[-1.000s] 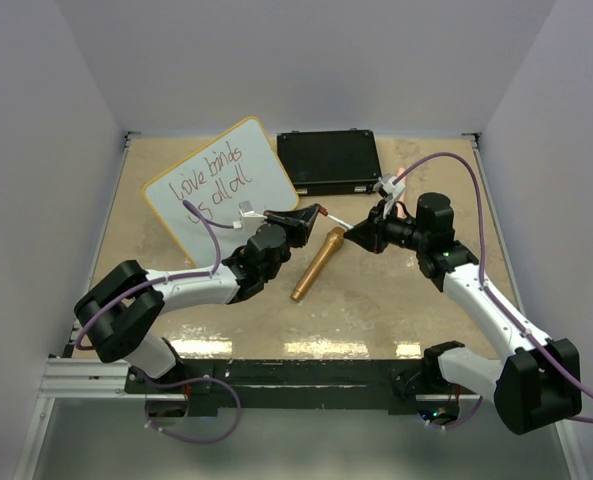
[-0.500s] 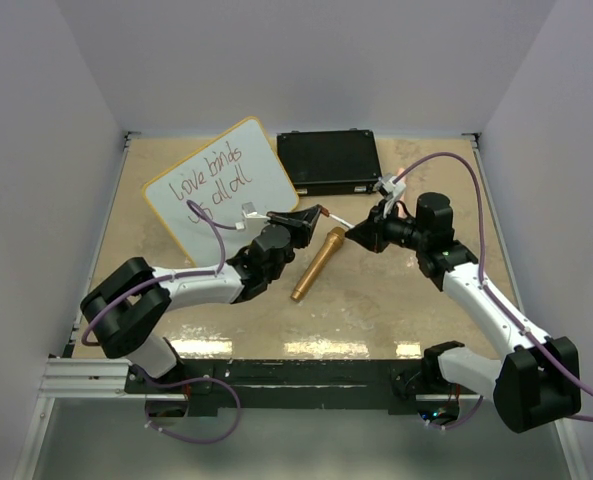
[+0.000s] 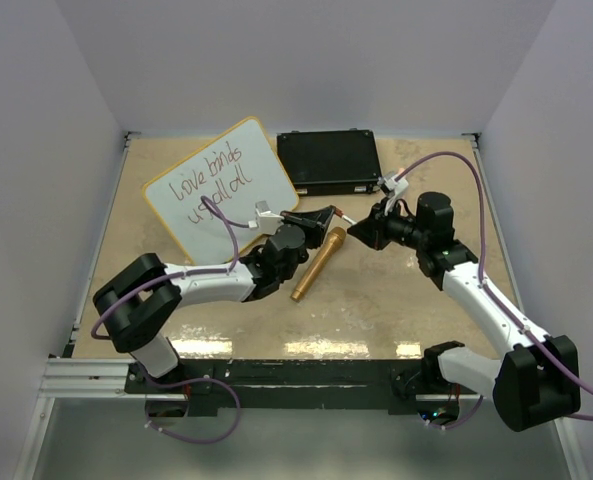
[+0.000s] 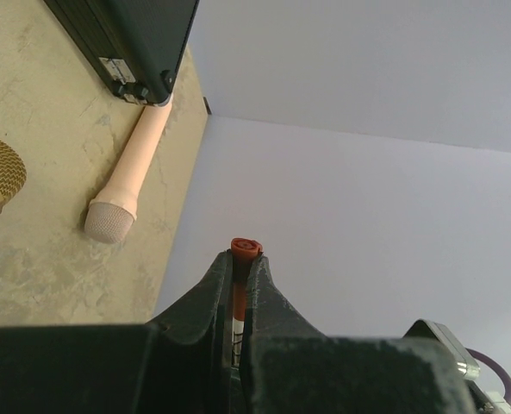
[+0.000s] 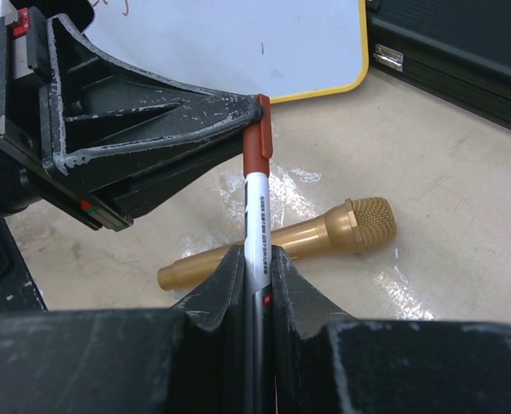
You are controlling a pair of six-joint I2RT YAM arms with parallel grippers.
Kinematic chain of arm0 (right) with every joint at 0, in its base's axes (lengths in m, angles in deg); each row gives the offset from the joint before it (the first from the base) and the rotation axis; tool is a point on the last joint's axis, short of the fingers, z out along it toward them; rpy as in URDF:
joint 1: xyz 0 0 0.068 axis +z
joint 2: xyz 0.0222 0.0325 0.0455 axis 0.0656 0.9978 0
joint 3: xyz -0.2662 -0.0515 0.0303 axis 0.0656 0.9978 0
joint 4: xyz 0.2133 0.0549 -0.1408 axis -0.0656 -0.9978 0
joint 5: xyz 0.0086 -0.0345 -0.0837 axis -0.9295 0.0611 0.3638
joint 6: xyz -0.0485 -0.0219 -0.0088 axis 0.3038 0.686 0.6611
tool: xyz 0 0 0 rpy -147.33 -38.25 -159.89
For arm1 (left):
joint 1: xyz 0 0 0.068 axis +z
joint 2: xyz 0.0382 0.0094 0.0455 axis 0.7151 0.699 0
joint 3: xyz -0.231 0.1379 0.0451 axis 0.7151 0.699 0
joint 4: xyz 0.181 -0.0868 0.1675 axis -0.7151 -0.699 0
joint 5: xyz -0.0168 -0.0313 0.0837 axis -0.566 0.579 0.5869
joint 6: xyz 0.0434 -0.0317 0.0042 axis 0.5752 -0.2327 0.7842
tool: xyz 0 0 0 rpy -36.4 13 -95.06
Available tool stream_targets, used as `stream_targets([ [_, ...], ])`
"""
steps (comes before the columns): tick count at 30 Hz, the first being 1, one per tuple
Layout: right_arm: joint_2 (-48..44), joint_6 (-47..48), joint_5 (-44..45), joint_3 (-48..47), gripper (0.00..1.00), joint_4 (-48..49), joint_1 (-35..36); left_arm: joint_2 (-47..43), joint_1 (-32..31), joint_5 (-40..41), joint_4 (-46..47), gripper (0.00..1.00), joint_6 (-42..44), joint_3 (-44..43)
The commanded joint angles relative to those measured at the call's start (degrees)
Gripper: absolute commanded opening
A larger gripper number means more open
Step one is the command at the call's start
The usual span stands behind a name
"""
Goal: Write a sentence on the whiteboard
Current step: Insert the whiteboard marker without the cap into the pen cap.
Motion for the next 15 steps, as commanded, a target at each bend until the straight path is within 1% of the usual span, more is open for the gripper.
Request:
stream_targets([
  [1,0.5,-0.4,1.2,-1.7,0.0,2.3,0.2,1.3,-3.0,-0.9,2.6,0.0,1.7,-3.5],
  [6,1.1,-0.5,3.0,-1.8,0.0,2.2,0.4,3.0,-6.5,0.2,1.5,0.0,2.1,-6.3],
  [11,1.6,-0.2,3.9,-2.1,0.0,1.9,0.4,5.6,-9.1,-1.2,3.4,0.0,3.1,-9.3],
  [15,1.7,0.3,5.4,-2.2,0.0,1.9,0.4,6.7,-12.2,-0.8,3.6,0.0,3.8,-11.3],
])
